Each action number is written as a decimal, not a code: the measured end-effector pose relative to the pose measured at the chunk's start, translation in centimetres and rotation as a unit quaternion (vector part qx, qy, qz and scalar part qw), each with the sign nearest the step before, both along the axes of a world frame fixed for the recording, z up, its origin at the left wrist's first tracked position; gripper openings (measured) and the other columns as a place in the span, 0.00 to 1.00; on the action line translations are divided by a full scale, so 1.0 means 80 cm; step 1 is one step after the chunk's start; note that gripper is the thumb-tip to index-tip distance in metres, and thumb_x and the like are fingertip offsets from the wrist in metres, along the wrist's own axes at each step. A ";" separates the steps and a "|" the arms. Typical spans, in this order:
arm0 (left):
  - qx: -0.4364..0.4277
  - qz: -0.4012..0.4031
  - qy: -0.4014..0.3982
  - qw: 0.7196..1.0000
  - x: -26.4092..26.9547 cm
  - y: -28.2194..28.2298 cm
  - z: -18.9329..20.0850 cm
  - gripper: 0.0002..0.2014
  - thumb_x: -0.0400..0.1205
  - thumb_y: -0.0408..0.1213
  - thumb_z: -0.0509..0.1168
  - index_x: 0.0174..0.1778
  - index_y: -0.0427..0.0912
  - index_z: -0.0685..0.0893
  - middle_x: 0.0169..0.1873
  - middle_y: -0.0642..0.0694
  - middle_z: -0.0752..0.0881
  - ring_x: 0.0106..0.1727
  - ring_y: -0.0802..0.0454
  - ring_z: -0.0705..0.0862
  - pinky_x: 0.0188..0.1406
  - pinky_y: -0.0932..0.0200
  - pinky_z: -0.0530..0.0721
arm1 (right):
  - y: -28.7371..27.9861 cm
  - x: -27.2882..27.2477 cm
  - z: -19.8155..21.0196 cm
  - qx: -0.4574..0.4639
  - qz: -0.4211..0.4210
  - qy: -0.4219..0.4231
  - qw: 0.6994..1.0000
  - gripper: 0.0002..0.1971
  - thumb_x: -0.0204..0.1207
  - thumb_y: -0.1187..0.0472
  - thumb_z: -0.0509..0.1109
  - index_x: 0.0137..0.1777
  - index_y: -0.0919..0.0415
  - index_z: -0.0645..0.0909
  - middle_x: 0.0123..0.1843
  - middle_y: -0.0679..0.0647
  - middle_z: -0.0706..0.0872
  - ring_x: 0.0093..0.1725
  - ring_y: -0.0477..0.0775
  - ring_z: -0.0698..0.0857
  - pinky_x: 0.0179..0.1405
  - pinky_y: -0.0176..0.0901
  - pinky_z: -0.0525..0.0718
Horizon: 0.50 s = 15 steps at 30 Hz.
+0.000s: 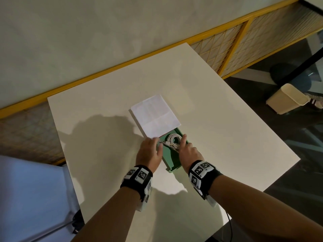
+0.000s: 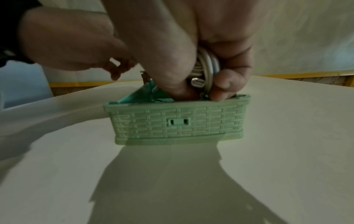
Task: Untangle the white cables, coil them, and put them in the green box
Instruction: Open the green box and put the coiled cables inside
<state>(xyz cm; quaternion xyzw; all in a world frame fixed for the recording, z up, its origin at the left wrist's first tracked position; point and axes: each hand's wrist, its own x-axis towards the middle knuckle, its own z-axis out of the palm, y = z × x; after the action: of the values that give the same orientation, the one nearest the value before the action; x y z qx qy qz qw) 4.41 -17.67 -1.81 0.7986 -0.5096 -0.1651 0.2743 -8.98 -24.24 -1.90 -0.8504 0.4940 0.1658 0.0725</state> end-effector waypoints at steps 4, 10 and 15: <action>0.020 0.143 0.100 0.984 0.043 -0.036 0.013 0.24 0.83 0.35 0.60 0.75 0.34 0.69 0.69 0.33 0.75 0.69 0.38 0.75 0.68 0.51 0.74 | -0.001 0.002 0.001 0.003 0.009 0.005 1.000 0.27 0.85 0.67 0.46 0.80 0.71 0.41 0.54 0.66 0.81 0.46 0.61 0.85 0.37 0.48 0.80; 0.100 0.197 0.238 0.946 0.080 -0.055 0.015 0.26 0.80 0.31 0.65 0.76 0.38 0.72 0.58 0.43 0.86 0.65 0.42 0.83 0.66 0.54 0.77 | -0.001 0.013 0.004 0.009 -0.002 -0.009 1.000 0.24 0.85 0.63 0.45 0.79 0.69 0.49 0.58 0.67 0.81 0.49 0.63 0.86 0.41 0.51 0.84; 0.106 0.195 0.221 0.950 0.080 -0.058 0.010 0.27 0.80 0.30 0.66 0.77 0.37 0.72 0.59 0.38 0.87 0.65 0.43 0.83 0.67 0.55 0.76 | -0.010 0.029 0.000 0.023 -0.037 -0.036 0.998 0.18 0.86 0.61 0.45 0.71 0.69 0.61 0.58 0.64 0.83 0.52 0.63 0.88 0.43 0.52 0.85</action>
<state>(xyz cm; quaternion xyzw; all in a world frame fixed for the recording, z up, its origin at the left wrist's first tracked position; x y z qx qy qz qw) 10.84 -22.33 -0.99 0.8506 -0.2500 -0.3336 0.3205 -6.66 -25.00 -1.89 -0.8350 0.5185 0.1439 0.1154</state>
